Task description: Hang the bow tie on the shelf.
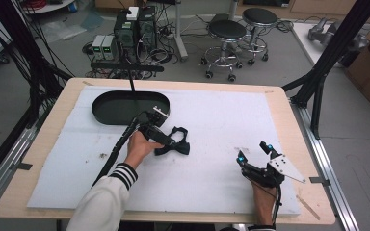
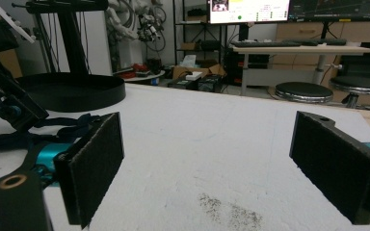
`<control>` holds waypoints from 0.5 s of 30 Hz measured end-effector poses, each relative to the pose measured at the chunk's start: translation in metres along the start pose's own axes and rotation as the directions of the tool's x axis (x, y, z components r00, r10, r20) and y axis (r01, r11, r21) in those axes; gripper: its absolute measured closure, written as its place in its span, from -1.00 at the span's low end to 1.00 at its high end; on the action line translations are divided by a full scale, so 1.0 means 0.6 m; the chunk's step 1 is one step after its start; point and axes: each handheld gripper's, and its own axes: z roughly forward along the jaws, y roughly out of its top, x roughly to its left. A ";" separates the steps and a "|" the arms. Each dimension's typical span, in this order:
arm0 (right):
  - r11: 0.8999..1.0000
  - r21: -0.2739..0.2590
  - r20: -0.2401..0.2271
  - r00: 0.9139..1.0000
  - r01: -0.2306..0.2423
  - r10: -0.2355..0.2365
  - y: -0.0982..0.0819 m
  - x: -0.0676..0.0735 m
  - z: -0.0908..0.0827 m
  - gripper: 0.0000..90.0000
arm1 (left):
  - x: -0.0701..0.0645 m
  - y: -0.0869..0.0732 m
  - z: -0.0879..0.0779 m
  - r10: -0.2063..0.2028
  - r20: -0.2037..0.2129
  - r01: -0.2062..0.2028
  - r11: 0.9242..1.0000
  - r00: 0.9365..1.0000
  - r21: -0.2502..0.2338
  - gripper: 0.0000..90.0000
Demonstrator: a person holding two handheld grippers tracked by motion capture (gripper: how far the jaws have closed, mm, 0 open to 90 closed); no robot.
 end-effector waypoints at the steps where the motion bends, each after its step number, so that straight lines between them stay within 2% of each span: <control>1: 1.000 -0.001 0.000 1.000 0.000 0.000 0.000 -0.001 0.000 -0.76 | 0.001 0.001 0.000 -0.010 -0.002 0.010 1.000 1.000 -0.009 -0.13; 4: 1.000 0.001 0.000 1.000 0.003 -0.003 0.000 0.001 0.000 -0.76 | 0.003 0.003 0.003 -0.006 -0.021 0.006 1.000 1.000 0.003 -0.05; 7: 1.000 0.001 0.003 1.000 0.008 -0.008 0.000 0.001 0.000 -0.76 | 0.004 0.003 0.005 -0.025 -0.016 0.025 1.000 1.000 -0.003 0.01; 9: 1.000 0.000 0.002 1.000 0.002 -0.002 0.000 0.000 0.000 -0.76 | 0.004 0.003 0.005 -0.023 -0.017 0.023 1.000 1.000 -0.004 0.08; 15: 1.000 0.000 0.004 1.000 0.003 -0.003 0.000 0.001 0.000 -0.76 | 0.004 0.003 0.008 -0.035 -0.032 0.036 0.999 0.999 0.020 0.15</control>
